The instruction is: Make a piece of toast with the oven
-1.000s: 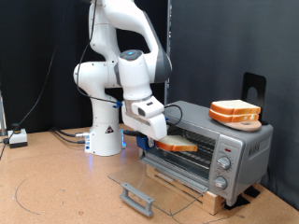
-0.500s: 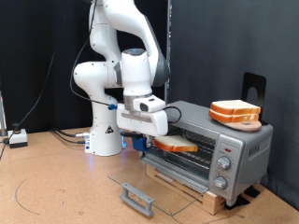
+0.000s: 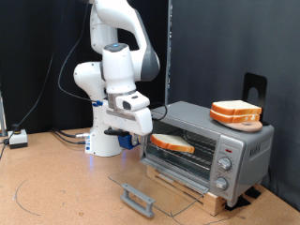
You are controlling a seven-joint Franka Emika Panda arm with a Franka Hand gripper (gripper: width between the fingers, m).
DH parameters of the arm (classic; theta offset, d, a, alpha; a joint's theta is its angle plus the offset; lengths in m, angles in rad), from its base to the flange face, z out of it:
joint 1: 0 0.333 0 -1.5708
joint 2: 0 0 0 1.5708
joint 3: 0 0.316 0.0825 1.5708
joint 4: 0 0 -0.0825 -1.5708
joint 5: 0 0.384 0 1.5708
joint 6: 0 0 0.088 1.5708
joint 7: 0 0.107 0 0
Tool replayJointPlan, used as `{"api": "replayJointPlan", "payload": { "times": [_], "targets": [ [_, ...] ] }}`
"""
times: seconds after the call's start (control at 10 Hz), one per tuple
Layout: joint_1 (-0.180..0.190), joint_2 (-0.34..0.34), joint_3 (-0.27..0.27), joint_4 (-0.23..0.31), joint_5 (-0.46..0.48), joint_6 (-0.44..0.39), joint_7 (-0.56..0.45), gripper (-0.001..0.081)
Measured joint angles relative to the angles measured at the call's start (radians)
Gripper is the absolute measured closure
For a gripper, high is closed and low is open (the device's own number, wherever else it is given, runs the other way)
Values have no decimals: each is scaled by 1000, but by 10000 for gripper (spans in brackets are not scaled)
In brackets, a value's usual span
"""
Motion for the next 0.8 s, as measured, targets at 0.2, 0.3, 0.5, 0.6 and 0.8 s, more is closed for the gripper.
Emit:
{"api": "replayJointPlan", "payload": {
  "times": [0.2, 0.3, 0.5, 0.6, 0.8],
  "targets": [
    [-5, 0, 0, 3, -1, -8, 1, 410],
    [-5, 0, 5, 3, -1, -14, 12, 410],
    [-1, 0, 42, 3, 0, -27, 67, 410],
    [6, 0, 67, 3, 5, -29, 104, 410],
    [36, 0, 119, 1, 28, -29, 182, 410]
  ]
}}
